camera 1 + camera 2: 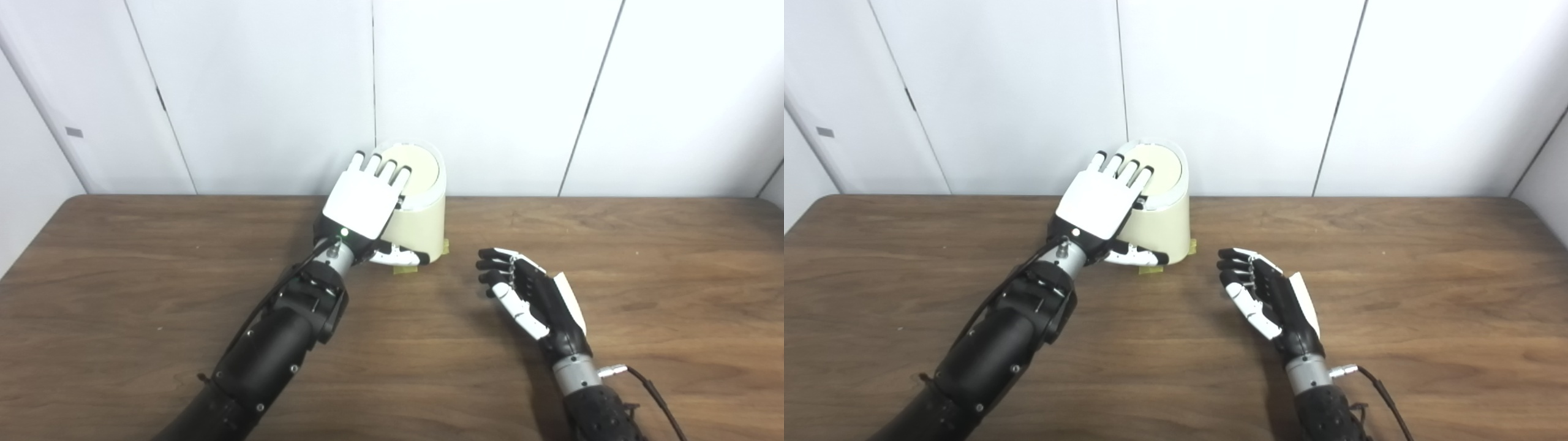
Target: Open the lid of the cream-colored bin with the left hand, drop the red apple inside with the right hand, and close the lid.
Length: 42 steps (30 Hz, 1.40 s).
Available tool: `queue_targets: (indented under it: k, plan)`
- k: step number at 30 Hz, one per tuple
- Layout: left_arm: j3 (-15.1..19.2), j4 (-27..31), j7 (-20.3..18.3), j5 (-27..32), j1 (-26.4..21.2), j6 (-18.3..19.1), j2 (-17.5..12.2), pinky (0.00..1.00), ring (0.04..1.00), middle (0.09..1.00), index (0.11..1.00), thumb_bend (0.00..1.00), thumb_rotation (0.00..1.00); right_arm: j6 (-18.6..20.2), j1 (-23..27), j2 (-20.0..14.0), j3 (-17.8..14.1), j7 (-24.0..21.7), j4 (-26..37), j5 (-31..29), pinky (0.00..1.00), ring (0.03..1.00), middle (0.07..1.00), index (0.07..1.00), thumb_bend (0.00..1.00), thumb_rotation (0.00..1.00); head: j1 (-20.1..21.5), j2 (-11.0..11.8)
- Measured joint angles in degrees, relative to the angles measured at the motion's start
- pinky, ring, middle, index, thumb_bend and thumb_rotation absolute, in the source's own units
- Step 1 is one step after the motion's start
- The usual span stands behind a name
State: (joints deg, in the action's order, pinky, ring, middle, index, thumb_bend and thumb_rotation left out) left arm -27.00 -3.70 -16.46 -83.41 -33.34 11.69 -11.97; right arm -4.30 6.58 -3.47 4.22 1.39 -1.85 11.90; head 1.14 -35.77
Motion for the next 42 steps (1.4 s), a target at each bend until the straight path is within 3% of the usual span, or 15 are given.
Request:
queue_targets:
  k: [7, 11, 17, 19, 21, 26, 28, 34, 38, 42]
  plan:
    - [7.9, 9.6, 13.2, 12.8, 5.2, -2.3, 2.6, 1.0, 1.0, 1.0, 1.0, 0.56, 1.0, 0.6, 0.0, -0.5, 0.0, 0.0, 0.0, 0.8, 0.56, 0.661, 0.705, 0.728, 0.3, 0.72, -0.1, 0.4]
    - [11.1, 14.3, 17.7, 21.2, 10.6, -5.3, 3.7, 0.96, 0.983, 0.98, 0.983, 0.49, 1.0, 0.6, 0.0, -0.8, 0.0, -0.2, -0.2, 0.6, 0.56, 0.667, 0.71, 0.73, 0.29, 0.7, -0.2, 0.7]
    - [18.0, 14.0, 23.6, 38.7, 19.5, -12.7, 4.2, 0.73, 0.843, 0.868, 0.863, 0.36, 1.0, 0.6, 0.0, -1.1, -0.3, -0.2, -0.4, 0.3, 0.58, 0.668, 0.707, 0.724, 0.28, 0.69, -0.3, 0.8]
    - [19.7, 13.4, 25.3, 43.5, 21.5, -15.3, 4.3, 0.7, 0.827, 0.846, 0.838, 0.28, 0.99, 0.5, 0.0, -1.1, -0.5, -0.2, -0.4, 0.2, 0.58, 0.667, 0.705, 0.72, 0.27, 0.68, -0.3, 0.9]
    - [20.7, 11.8, 26.6, 47.1, 23.0, -17.9, 4.4, 0.7, 0.814, 0.828, 0.818, 0.22, 0.9, 0.5, 0.0, -1.1, -0.5, -0.2, -0.4, 0.4, 0.59, 0.67, 0.706, 0.718, 0.25, 0.66, -0.3, 0.9]
    - [22.1, 7.4, 29.4, 51.4, 25.3, -22.0, 5.4, 0.66, 0.774, 0.787, 0.775, 0.19, 0.73, -0.3, 0.0, -1.4, -0.8, 0.2, -0.5, 0.6, 0.58, 0.662, 0.698, 0.706, 0.21, 0.57, -0.4, 1.0]
    - [22.6, 5.4, 30.5, 52.2, 25.9, -23.6, 5.8, 0.66, 0.764, 0.773, 0.764, 0.19, 0.72, -0.7, 0.0, -1.4, -1.1, 0.4, -0.5, 0.6, 0.58, 0.656, 0.694, 0.702, 0.21, 0.53, -0.1, 0.8]
    - [24.2, 1.9, 31.8, 55.8, 25.8, -24.4, 6.3, 0.67, 0.759, 0.772, 0.768, 0.22, 0.73, -1.8, 0.0, -1.1, -2.1, 3.0, -0.6, 1.4, 0.54, 0.623, 0.663, 0.669, 0.27, 0.26, 0.3, 0.3]
    - [23.3, 1.9, 31.6, 55.8, 25.8, -26.5, 5.9, 0.63, 0.735, 0.758, 0.755, 0.22, 0.56, -1.8, -0.1, -1.0, -2.4, 3.5, -0.5, 1.4, 0.53, 0.619, 0.66, 0.664, 0.29, 0.14, 0.2, -0.3]
    - [23.3, 1.3, 31.7, 55.9, 25.7, -28.3, 5.9, 0.59, 0.702, 0.735, 0.731, 0.23, 0.41, -1.9, -0.4, -1.1, -2.8, 3.5, -0.4, 1.0, 0.52, 0.617, 0.655, 0.658, 0.3, 0.17, 0.3, -0.6]
